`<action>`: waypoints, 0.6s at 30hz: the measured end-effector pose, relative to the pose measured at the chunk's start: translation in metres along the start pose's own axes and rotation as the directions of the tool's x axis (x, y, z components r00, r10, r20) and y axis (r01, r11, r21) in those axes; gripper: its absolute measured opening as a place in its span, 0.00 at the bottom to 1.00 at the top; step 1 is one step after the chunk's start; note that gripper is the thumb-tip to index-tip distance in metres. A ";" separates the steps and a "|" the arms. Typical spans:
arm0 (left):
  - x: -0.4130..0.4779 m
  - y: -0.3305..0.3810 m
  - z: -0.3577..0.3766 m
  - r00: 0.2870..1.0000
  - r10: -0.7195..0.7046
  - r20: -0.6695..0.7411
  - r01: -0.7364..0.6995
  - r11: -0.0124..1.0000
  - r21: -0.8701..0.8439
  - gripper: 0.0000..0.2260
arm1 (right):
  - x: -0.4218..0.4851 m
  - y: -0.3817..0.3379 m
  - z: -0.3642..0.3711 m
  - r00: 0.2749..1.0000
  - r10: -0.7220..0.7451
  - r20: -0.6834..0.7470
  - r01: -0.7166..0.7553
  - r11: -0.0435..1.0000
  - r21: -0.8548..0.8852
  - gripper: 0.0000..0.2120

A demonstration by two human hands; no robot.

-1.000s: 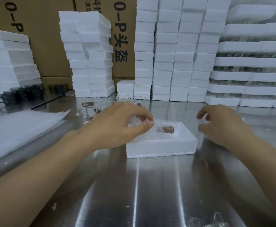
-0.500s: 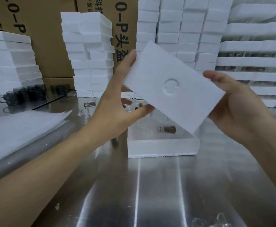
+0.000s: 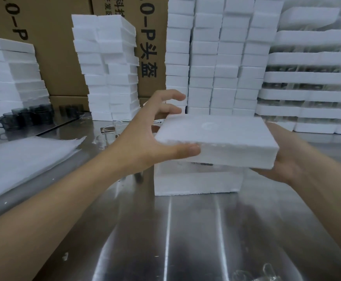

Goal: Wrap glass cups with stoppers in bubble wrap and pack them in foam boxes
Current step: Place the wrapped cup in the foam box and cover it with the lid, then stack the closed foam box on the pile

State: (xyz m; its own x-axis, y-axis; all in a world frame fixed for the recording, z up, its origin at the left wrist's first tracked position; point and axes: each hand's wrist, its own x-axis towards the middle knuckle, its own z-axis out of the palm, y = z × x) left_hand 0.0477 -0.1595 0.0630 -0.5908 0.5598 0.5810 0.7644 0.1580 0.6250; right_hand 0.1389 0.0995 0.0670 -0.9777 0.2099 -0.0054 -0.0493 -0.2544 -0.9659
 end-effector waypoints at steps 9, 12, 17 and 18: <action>0.002 -0.005 0.007 0.977 -0.215 -0.002 0.213 0.969 0.126 0.31 | 0.007 0.006 -0.002 0.985 -0.037 -0.168 0.022 0.996 -0.092 0.17; 0.003 -0.006 0.007 0.967 -0.243 0.082 0.225 0.957 0.186 0.29 | 0.008 0.009 -0.004 0.974 -0.022 -0.224 -0.003 0.994 -0.108 0.13; 0.005 -0.005 0.000 0.966 -0.257 0.044 0.249 0.960 0.125 0.31 | 0.012 0.013 -0.005 0.960 -0.007 -0.280 -0.037 0.987 -0.153 0.09; 0.005 -0.004 -0.002 0.968 -0.252 0.000 0.252 0.965 0.077 0.31 | 0.013 0.014 -0.006 0.955 -0.011 -0.297 -0.038 0.987 -0.157 0.09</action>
State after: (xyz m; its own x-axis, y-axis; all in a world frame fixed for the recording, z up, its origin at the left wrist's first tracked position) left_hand 0.0411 -0.1586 0.0643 -0.7645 0.5021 0.4042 0.6088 0.3563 0.7088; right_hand 0.1271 0.1039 0.0518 -0.8725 0.4834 -0.0715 0.0203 -0.1103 -0.9937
